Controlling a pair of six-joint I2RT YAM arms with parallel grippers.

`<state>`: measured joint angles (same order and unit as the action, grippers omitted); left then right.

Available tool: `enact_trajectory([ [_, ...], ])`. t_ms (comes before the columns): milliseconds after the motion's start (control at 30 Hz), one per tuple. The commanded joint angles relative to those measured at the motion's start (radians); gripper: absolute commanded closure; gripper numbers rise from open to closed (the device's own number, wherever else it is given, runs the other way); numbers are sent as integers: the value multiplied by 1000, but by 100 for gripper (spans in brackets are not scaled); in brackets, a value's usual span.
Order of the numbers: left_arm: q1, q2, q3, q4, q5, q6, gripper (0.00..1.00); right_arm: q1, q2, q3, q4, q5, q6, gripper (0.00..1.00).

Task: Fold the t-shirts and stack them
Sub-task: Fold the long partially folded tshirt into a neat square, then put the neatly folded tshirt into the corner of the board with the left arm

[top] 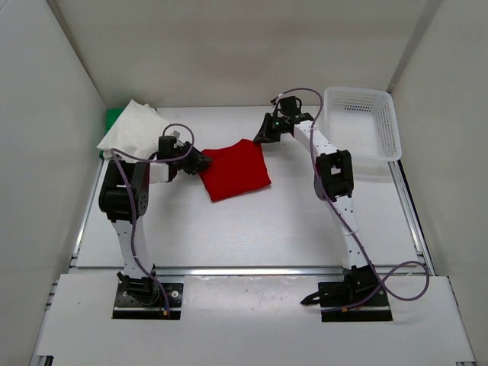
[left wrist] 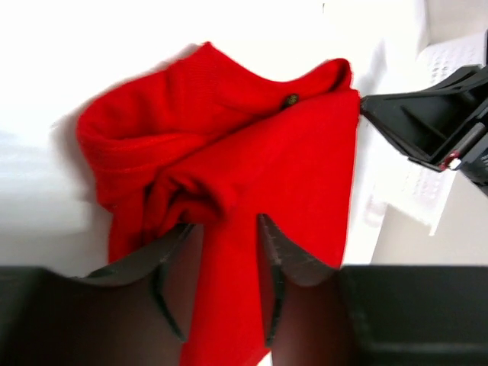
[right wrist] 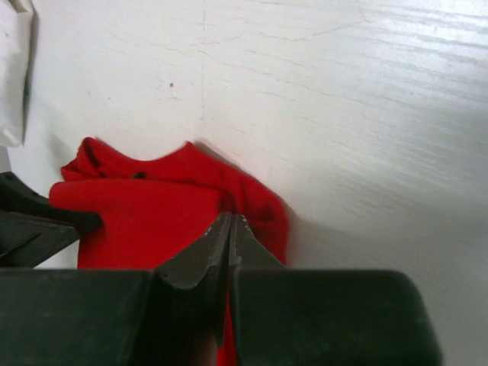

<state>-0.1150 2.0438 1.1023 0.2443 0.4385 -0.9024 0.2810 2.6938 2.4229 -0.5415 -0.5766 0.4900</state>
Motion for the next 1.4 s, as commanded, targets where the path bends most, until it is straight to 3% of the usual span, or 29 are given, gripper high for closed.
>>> enact_trajectory([
  [0, 20, -83, -67, 48, -11, -18, 53, 3, 6, 50, -106, 61, -39, 100],
  [167, 24, -239, -120, 56, -32, -17, 37, 10, -44, 87, -109, 38, -48, 100],
  [267, 46, -327, -165, 18, -63, 28, 15, 18, -141, 96, -121, 41, -64, 91],
  [333, 67, -368, -183, -17, -78, 57, 2, 26, -193, 94, -141, 52, -82, 81],
  [533, 46, -409, -228, -190, -190, 197, 1, 27, -359, 77, -193, 60, -132, 57],
  [667, 31, -373, -271, -208, -170, 212, 3, 18, -465, 79, -213, 60, -160, 51],
  [800, -3, -321, -289, -212, -135, 197, 14, 1, -549, 58, -202, 49, -166, 49],
  [1000, -80, -194, -265, -85, -130, 111, 25, -9, -649, -14, -172, 35, -177, 49],
  [1067, -90, -125, -237, -39, -92, 73, 41, 3, -677, -65, -158, 27, -180, 48],
  [1133, -98, -90, -190, 22, -87, 15, 79, 0, -706, -109, -140, 35, -188, 49],
  [1167, -103, -70, -152, 35, -89, 5, 88, -2, -722, -146, -140, 37, -186, 49],
  [1233, -114, -42, -48, 4, -90, -12, 98, -2, -755, -218, -94, 12, -174, 49],
  [1367, -133, 25, 279, -155, -93, 34, 100, -17, -856, -450, 23, -2, -125, 50],
])
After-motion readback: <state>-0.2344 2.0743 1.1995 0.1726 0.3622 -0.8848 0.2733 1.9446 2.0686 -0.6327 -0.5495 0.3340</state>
